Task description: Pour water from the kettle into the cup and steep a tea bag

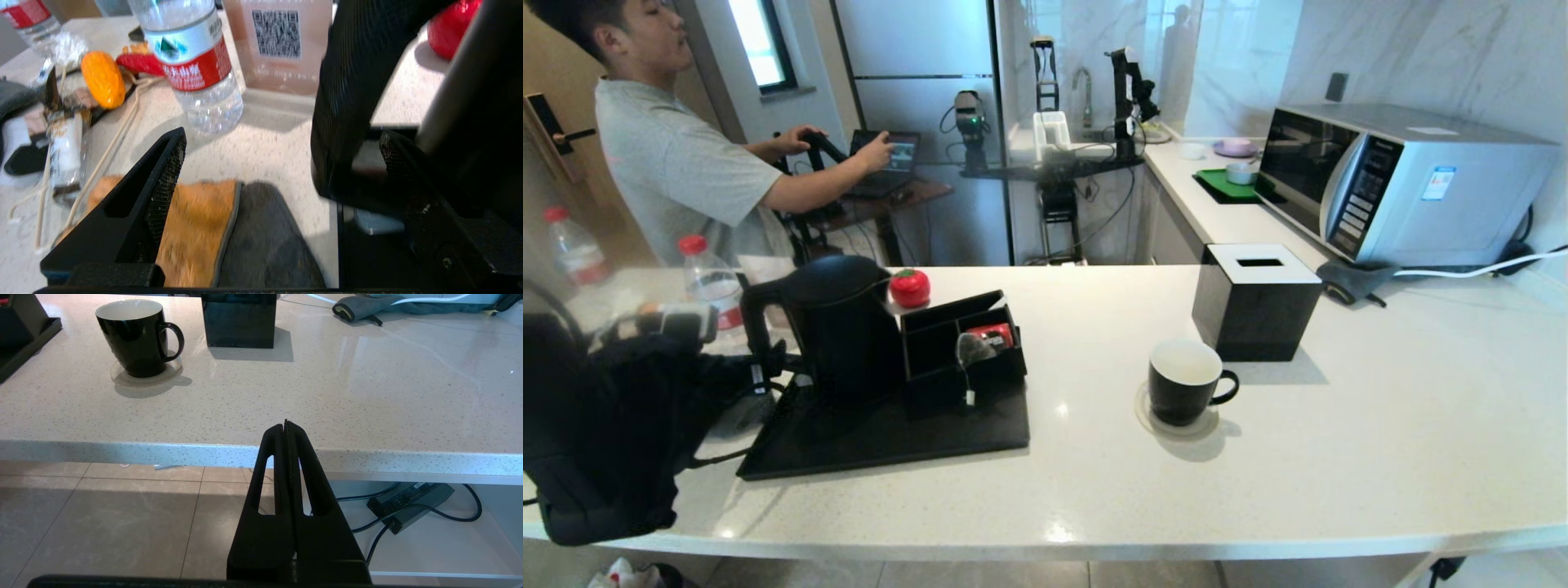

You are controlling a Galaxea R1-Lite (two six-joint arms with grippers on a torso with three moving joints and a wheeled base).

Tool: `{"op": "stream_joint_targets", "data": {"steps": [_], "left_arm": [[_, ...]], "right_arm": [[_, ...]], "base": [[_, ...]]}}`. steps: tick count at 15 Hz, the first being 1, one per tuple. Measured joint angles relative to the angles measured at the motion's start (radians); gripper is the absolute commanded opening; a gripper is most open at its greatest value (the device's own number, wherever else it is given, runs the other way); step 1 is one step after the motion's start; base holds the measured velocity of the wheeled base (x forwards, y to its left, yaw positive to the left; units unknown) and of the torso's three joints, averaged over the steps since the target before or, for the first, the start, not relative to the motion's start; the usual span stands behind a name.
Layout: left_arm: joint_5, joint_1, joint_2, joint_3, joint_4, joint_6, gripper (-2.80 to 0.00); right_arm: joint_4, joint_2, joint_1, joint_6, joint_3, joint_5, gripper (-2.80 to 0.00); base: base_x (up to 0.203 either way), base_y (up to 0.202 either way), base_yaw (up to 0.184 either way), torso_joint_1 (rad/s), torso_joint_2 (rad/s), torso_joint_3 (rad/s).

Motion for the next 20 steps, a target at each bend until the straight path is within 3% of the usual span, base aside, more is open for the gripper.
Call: {"op": "stream_joint_targets", "data": {"steps": [20], "left_arm": [[0.000,-0.019,0.125,-0.236,0.000,0.027,0.00]], "right_arm": [[0.000,0.000,0.000,0.000,0.000,0.000,-2.80]], "base": [[0.000,0.000,0.000,0.000,0.00,0.000]]}}
